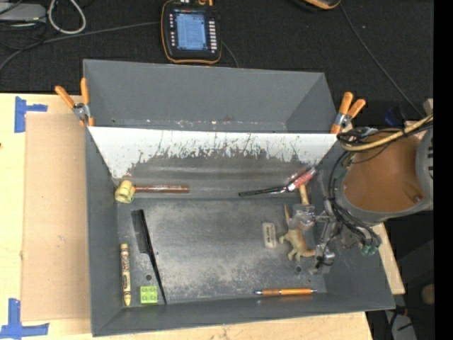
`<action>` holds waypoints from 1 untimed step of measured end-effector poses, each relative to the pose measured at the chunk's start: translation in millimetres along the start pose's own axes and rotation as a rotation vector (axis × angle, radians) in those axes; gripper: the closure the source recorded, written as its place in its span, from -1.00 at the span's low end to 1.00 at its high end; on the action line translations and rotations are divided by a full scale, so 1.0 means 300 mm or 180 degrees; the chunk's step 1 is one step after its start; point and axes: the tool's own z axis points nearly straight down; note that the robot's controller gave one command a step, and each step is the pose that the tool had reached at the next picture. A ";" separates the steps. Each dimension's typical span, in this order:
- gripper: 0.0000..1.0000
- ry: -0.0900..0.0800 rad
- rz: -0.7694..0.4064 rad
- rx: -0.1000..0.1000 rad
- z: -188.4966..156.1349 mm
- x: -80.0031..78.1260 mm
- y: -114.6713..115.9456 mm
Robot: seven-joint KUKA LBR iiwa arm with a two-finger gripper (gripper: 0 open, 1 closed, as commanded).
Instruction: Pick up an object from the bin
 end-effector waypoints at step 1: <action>1.00 -0.0015 -0.0254 0.0001 0.086 -0.034 0.009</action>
Offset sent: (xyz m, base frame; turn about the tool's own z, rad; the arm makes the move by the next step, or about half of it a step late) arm 0.0000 0.0000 0.0000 0.0000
